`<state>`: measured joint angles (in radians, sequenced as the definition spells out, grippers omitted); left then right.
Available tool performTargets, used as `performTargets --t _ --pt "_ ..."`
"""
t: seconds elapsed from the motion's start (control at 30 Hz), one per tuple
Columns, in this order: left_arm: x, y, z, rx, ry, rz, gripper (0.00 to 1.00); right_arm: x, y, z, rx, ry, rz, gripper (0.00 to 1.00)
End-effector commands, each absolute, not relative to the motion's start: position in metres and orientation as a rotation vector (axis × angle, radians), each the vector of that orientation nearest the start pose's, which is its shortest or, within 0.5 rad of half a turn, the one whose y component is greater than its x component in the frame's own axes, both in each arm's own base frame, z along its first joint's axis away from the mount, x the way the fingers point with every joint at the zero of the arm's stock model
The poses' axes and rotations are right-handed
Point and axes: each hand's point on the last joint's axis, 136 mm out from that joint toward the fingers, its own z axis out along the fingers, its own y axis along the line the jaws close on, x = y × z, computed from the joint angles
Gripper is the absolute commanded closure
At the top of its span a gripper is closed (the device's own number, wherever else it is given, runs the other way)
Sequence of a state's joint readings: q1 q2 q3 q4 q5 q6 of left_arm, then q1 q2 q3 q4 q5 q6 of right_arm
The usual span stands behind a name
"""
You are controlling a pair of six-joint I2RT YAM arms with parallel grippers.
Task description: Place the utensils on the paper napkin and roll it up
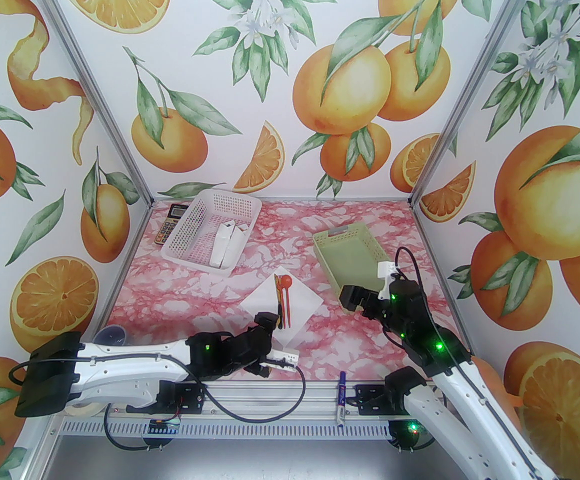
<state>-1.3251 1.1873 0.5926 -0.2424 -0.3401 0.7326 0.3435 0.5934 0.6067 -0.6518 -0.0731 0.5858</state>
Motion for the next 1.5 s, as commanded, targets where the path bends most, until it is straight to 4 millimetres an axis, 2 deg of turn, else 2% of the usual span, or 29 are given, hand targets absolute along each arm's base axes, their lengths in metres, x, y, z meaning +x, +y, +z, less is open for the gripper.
performTargets --t 0.0,0.37,0.67,1.07,1.47 --pt "0.137 -0.305 0.104 1.941 1.290 0.160 0.00 0.223 0.087 0.171 0.275 2.272 0.555 0.00" --pt "0.149 -0.318 0.085 2.011 1.364 0.089 0.00 0.223 0.088 0.172 0.279 2.271 0.566 0.00" --pt "0.155 -0.318 0.069 2.091 1.415 0.055 0.00 0.224 0.087 0.174 0.275 2.266 0.555 0.00" --pt "0.172 -0.327 0.048 2.137 1.434 0.141 0.00 0.226 0.085 0.174 0.275 2.268 0.538 0.00" --pt "0.182 -0.331 0.040 2.126 1.444 0.169 0.00 0.225 0.085 0.172 0.274 2.275 0.532 0.00"
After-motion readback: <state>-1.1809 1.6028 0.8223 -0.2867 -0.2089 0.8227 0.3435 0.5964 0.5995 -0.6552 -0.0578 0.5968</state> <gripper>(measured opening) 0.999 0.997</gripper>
